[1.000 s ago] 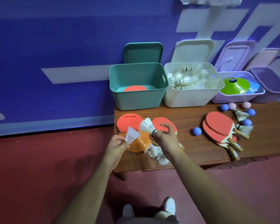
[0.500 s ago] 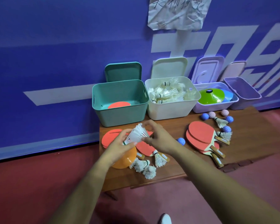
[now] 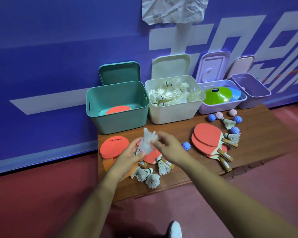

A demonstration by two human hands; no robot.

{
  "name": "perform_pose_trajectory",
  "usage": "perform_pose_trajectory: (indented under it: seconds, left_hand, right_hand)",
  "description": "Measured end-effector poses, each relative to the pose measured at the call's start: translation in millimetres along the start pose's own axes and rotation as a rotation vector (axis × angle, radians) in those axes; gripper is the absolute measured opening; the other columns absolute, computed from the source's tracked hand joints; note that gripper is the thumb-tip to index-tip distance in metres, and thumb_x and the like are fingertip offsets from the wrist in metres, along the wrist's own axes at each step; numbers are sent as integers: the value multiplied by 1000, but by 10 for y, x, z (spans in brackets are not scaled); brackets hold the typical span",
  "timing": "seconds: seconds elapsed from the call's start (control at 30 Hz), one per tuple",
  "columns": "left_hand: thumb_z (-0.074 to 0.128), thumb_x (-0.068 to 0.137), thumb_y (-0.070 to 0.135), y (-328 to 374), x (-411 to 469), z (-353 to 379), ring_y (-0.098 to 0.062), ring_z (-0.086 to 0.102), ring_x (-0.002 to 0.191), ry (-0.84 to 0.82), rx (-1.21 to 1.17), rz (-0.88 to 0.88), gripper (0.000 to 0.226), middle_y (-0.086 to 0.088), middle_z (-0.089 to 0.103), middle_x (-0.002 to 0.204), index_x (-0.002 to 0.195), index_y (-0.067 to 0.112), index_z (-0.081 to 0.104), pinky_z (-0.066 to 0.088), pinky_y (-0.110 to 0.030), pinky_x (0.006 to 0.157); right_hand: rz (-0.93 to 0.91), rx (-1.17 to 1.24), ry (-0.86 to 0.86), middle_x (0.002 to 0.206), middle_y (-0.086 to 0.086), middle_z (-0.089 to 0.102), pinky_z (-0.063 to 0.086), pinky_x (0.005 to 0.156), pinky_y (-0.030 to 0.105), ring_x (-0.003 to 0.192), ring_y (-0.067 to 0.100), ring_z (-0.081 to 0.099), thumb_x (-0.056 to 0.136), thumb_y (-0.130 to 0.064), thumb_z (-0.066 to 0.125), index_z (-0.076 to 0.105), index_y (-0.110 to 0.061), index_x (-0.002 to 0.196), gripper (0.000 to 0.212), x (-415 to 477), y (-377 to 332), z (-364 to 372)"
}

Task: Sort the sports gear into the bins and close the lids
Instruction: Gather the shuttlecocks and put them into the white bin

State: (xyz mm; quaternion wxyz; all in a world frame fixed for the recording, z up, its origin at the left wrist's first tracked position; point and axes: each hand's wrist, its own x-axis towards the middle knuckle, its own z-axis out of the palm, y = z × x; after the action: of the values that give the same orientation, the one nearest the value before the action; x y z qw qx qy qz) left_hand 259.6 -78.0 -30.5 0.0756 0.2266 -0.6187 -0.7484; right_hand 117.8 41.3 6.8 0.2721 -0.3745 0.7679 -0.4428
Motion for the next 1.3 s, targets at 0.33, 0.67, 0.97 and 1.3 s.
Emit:
perform_pose_trajectory:
  seconds: [0.33,0.67,0.97,1.3]
  left_hand:
    - [66,85,6,-52,-42,-100,-9,61,110,128,-66,53,43,1,68,118,126,14,55,48,-15,85]
    - [63,85,-6,-424,-234,-418,-1,62,106,206,-34,-34,48,9,69,113,126,16,53,48,-14,85]
    - [61,86,-5,-618,-361,-637,-5,63,106,169,-8,-68,44,8,70,113,121,21,57,49,-17,86]
    - [64,88,1,-439,-201,-471,-5,64,103,43,27,-89,38,9,72,109,116,25,59,49,-17,84]
  right_hand:
    - [79,172,31,127,-5,53,42,99,21,117,4,52,96,-43,54,58,-35,124,30,-95,12,128]
    - [345,-463,-195,119,11,46,48,83,34,100,32,58,82,-27,63,51,-13,123,44,-334,1214,965]
    - [287,-533,-136,99,6,57,53,76,37,84,27,61,83,-19,49,63,-17,106,28,-390,1502,1158]
    - [467,591,340,73,15,57,55,71,35,62,20,61,80,-1,66,53,-3,90,17,-250,487,344]
